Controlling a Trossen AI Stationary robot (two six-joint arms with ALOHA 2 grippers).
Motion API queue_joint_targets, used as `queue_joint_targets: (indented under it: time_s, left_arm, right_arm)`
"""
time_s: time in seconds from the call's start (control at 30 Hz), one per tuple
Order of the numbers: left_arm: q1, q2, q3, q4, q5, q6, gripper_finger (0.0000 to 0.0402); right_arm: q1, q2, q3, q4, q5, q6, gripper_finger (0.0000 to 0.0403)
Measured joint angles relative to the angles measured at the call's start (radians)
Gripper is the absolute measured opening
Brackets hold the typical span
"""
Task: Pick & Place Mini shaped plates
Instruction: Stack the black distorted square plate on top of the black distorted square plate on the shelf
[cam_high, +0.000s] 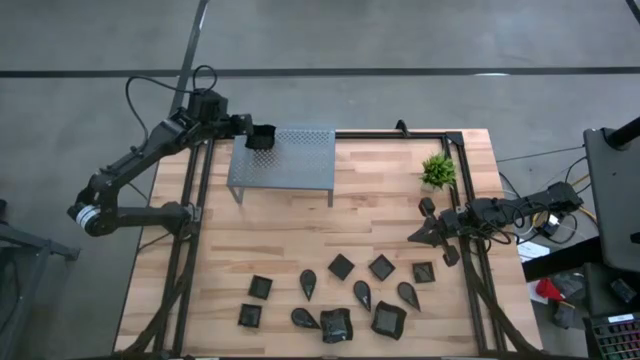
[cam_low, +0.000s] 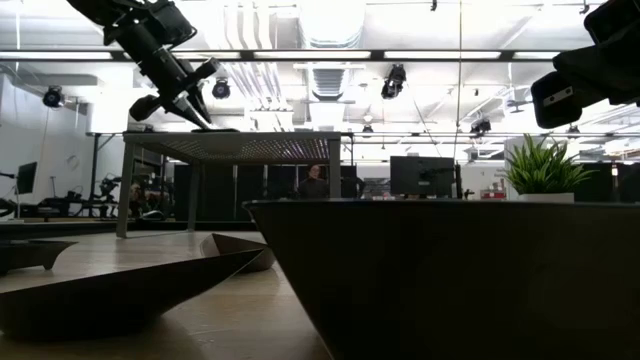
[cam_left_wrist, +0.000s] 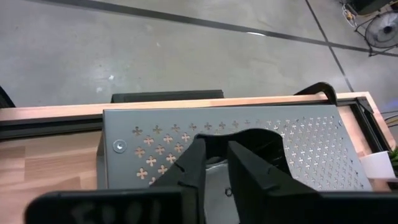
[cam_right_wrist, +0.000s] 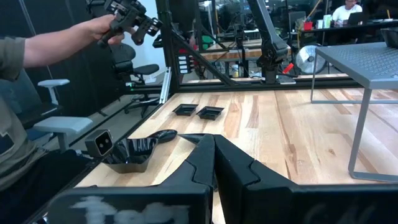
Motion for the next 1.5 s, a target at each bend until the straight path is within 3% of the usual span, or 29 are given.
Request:
queue_joint_targets:
  time_s: [0.13,0.27,0.6,0.9,1.27,1.5]
  left_arm:
    - [0.000,-0.001,0.000,-0.001,0.014,0.011,0.0096]
    - [-0.005,-0.016,0.004,-0.002,0.091,0.013,0.0113]
    - [-0.107,-0.095,-0.001,0.019,0.199,0.037,0.0115]
    - [-0.333,-0.101,-0.001,0.081,0.199,0.038,0.0116]
    - [-0.636,-0.101,-0.003,0.146,0.104,0.090,0.0112]
    - [-0.851,-0.088,-0.086,0.446,0.060,0.093,0.0111]
  right_arm:
    - [0.000,0.000,0.000,0.000,0.000,0.000,0.0008]
    - [0.000,0.000,0.000,0.000,0.000,0.000,0.0008]
    - [0.000,0.000,0.000,0.000,0.000,0.000,0.0008]
    - [0.000,0.000,0.000,0.000,0.000,0.000,0.0008]
    - [0.000,0.000,0.000,0.000,0.000,0.000,0.0008]
    - [0.000,0.000,0.000,0.000,0.000,0.000,0.0008]
